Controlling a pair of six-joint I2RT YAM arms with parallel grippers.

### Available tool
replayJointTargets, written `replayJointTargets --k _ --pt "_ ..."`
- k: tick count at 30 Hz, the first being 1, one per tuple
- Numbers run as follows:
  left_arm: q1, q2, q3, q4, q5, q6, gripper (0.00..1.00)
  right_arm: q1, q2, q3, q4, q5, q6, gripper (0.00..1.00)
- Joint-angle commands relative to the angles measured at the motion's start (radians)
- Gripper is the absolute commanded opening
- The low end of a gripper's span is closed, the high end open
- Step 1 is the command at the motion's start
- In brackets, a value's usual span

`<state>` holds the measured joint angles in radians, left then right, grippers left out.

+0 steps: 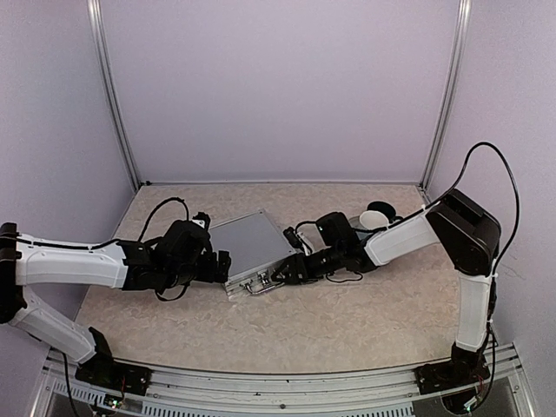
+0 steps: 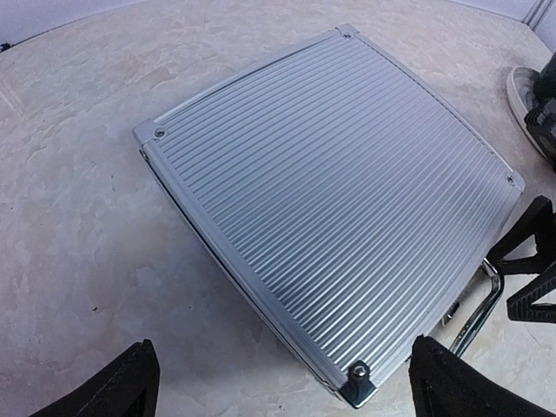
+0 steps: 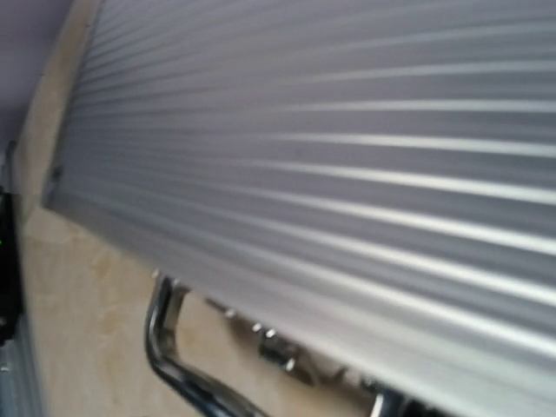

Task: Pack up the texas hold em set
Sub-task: Adjust the chip case at the center of the board.

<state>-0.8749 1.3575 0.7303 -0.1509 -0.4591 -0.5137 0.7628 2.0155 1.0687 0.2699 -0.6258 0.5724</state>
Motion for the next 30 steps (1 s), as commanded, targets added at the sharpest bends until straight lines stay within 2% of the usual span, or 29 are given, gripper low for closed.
replayJointTargets --k 1,6,14,23,30 --pt "-0.040 0.007 0.037 0.018 -0.056 0.040 0.99 0.009 -0.071 -0.004 0.102 -0.127 0.051 0.63" --pt "-0.074 0.009 0.042 0.038 -0.072 0.063 0.99 -0.001 -0.107 -0.006 0.100 -0.130 0.056 0.61" --pt "-0.103 0.039 0.053 0.046 -0.063 0.086 0.99 -0.010 -0.074 0.034 0.089 -0.148 0.049 0.60" --pt "-0.185 0.064 0.026 0.074 -0.097 0.121 0.99 -0.019 -0.163 -0.039 -0.029 -0.050 -0.034 0.62" --pt "-0.192 0.081 0.022 0.050 -0.154 0.061 0.99 0.002 -0.137 -0.095 0.023 -0.020 -0.017 0.62"
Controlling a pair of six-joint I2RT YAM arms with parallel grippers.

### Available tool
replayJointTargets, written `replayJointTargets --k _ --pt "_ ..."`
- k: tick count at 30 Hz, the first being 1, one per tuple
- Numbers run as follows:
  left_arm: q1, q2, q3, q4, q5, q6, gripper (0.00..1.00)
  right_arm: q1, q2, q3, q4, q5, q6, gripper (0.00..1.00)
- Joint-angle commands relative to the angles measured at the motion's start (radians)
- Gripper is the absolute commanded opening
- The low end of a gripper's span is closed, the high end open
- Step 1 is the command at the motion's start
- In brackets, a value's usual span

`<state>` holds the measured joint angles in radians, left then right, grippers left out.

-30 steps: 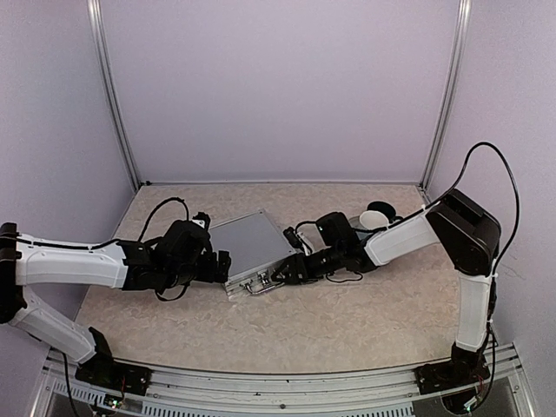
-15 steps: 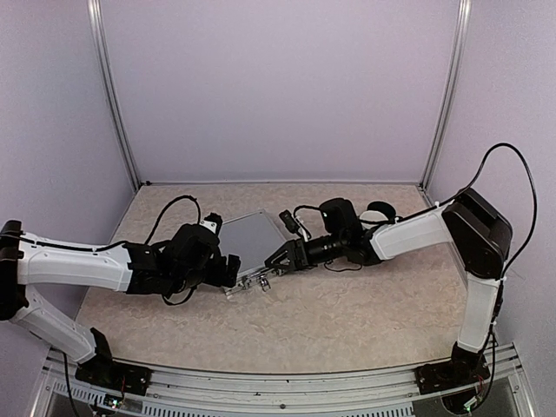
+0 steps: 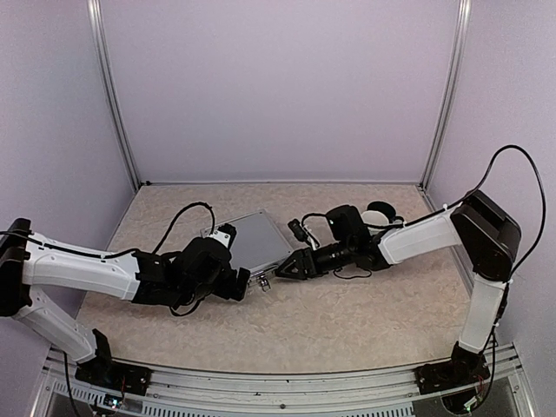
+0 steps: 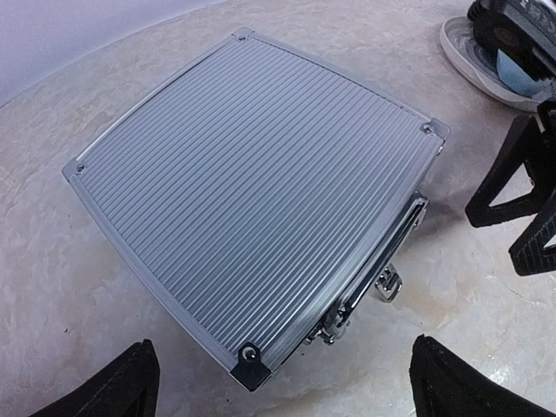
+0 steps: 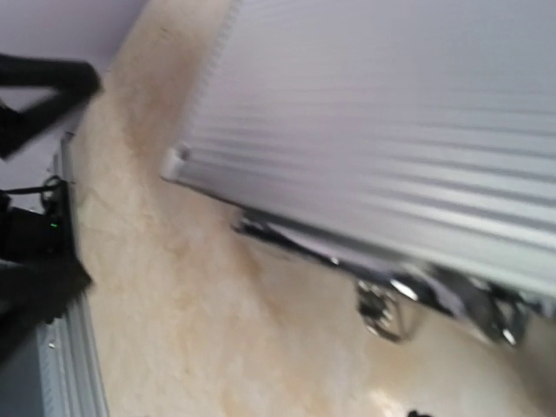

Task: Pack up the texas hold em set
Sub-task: Adjust the chip case at the center of the board.

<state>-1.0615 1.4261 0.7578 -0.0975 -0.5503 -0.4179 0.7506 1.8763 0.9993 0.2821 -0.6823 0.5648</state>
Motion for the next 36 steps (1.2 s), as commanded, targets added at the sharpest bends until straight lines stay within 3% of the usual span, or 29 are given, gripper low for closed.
replayJointTargets --k 1,7,24,36 --pt "-0.006 0.016 -0.002 -0.020 -0.083 -0.048 0.99 0.025 0.014 -0.021 0.019 0.044 -0.009 0.62" --pt "-0.005 0.014 0.011 -0.091 -0.166 -0.105 0.99 0.077 0.102 0.027 0.053 0.100 -0.006 0.62" --pt "-0.005 -0.016 -0.005 -0.110 -0.191 -0.124 0.99 0.137 0.200 0.069 0.117 0.287 -0.024 0.63" --pt "-0.005 -0.013 -0.005 -0.124 -0.209 -0.124 0.99 0.146 0.243 0.091 0.175 0.190 0.031 0.62"
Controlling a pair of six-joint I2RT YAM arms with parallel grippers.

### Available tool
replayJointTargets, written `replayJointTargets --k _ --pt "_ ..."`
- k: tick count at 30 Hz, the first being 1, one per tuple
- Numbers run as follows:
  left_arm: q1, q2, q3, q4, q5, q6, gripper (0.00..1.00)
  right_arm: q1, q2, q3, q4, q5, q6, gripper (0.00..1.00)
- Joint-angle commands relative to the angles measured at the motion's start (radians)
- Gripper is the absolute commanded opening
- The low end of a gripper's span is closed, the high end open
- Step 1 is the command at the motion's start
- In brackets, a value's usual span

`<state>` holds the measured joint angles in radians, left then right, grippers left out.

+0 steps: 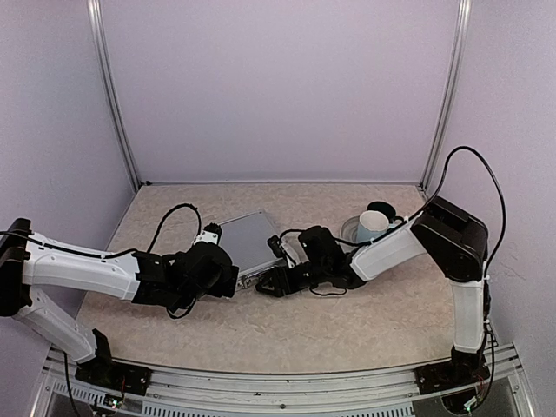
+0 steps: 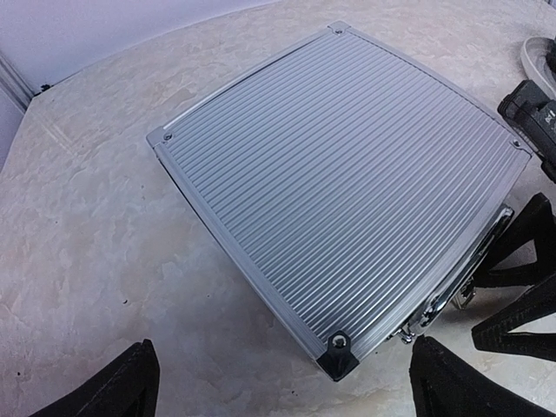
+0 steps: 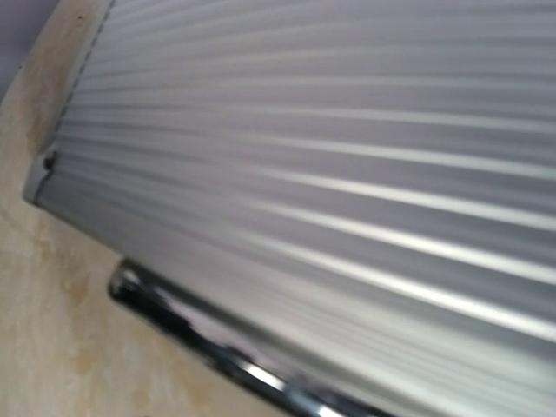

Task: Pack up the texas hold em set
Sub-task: Adjust the chip case at the center of the board, then close the middle-side button of the box on the chip case.

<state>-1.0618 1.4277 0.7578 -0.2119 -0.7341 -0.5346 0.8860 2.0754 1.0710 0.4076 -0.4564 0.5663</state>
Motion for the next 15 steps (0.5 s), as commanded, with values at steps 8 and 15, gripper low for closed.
replayJointTargets --k 8,15 --pt "-0.004 -0.012 -0.001 -0.014 -0.025 -0.006 0.99 0.011 0.039 -0.005 0.105 -0.078 0.072 0.61" --pt "-0.004 -0.007 0.003 -0.012 -0.025 -0.003 0.99 0.009 -0.011 -0.025 0.119 -0.095 0.093 0.59"
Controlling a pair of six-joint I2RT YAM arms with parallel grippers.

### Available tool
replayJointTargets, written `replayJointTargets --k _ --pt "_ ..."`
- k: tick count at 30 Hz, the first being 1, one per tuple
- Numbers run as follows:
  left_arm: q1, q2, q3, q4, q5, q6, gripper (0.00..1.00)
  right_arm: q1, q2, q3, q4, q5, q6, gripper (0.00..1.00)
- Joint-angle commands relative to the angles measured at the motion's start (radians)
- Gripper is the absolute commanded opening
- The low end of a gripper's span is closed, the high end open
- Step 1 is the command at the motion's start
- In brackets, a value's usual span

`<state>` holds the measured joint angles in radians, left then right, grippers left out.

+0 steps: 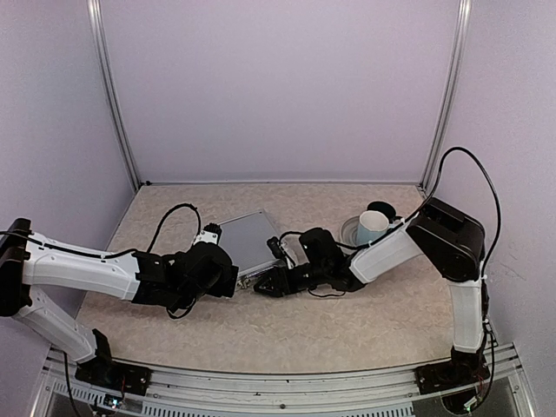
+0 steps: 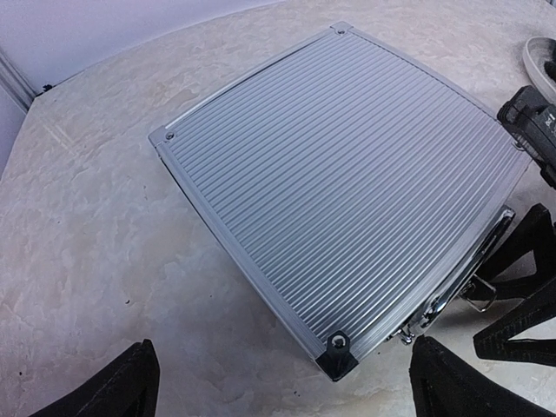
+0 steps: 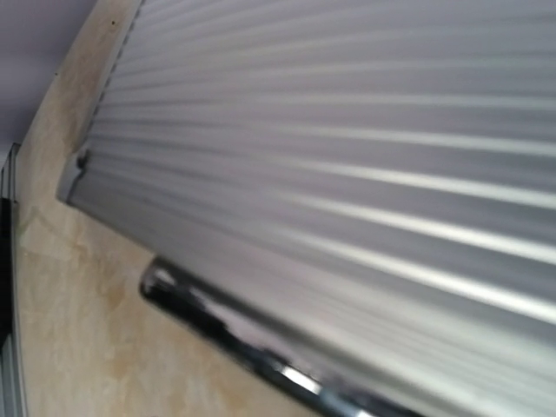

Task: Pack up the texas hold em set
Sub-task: Close the middle-side button of the box on the chip case.

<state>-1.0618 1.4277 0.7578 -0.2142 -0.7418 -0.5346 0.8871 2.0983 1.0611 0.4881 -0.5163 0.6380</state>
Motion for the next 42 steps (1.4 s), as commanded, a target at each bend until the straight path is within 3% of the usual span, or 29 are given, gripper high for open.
replayJointTargets --k 1,42 --pt "-0.005 -0.006 0.003 -0.009 -0.018 -0.003 0.99 0.006 -0.042 -0.018 0.039 -0.036 0.022 0.58" --pt "-0.004 -0.015 -0.002 -0.034 -0.046 -0.015 0.99 -0.011 -0.076 0.045 -0.110 -0.047 0.006 0.51"
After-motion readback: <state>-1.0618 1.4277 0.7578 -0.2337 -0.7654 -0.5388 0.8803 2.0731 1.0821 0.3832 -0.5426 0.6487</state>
